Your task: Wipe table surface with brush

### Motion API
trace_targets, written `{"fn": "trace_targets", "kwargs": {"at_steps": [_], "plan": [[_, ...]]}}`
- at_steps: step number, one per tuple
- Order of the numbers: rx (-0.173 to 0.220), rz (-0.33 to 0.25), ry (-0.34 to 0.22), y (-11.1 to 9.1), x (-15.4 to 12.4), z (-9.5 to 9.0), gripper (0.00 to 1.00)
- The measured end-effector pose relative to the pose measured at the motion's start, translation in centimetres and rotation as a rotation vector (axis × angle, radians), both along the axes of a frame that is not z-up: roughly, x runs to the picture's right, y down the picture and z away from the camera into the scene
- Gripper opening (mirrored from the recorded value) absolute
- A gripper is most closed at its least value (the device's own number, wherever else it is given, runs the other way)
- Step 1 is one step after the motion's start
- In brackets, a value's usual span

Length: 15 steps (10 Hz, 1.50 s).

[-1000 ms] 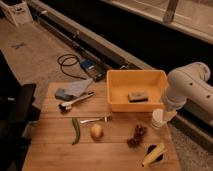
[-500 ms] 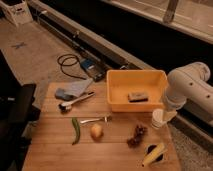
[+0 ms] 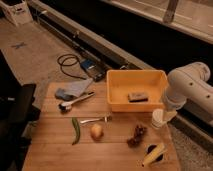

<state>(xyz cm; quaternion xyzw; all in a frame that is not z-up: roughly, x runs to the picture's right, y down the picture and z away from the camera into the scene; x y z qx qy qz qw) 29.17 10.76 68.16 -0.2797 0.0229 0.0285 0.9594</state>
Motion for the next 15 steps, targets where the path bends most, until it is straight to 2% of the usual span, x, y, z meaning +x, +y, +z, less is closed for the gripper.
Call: {"fn": "trace_targets", "kwargs": {"at_steps": [2,4,7,8,9,11,15], "plan": [[0.017,-0.016,0.002,-0.4,-0.1,-0.2,0.65],[0.062,-0.066,-0.021,-2.1,-2.0,-1.4,0.65],[0.08,-0.143,-0.091,-3.1,-8.3,-2.1,0.65],[0.087,-0.182,-0.129,-3.3,-11.3,-2.3,0.65],[0.105,-0.216,-0.172,-3.1,-13.9,-2.8,0.65],[0.136,-0.262,-0.242,-2.4,-17.3,-3.9,0.65],[0.14,-0.267,-0.247,-2.3,-17.5,-4.0,0.65]]}}
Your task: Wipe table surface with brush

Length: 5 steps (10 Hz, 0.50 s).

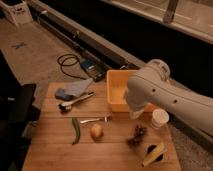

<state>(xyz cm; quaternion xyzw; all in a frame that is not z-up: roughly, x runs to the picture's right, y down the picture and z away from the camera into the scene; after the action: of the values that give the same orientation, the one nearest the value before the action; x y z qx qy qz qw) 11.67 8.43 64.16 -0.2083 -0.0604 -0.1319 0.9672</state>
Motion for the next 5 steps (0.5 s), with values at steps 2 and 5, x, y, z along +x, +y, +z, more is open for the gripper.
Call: {"fn": "trace_targets", "kwargs": {"at_steps": [2,5], "plan": [[0.002,0.0,0.0,0.0,0.0,0.0,0.65],[0.029,-0.046,-0.025,-1.5,-2.2,0.5,0.65]]}}
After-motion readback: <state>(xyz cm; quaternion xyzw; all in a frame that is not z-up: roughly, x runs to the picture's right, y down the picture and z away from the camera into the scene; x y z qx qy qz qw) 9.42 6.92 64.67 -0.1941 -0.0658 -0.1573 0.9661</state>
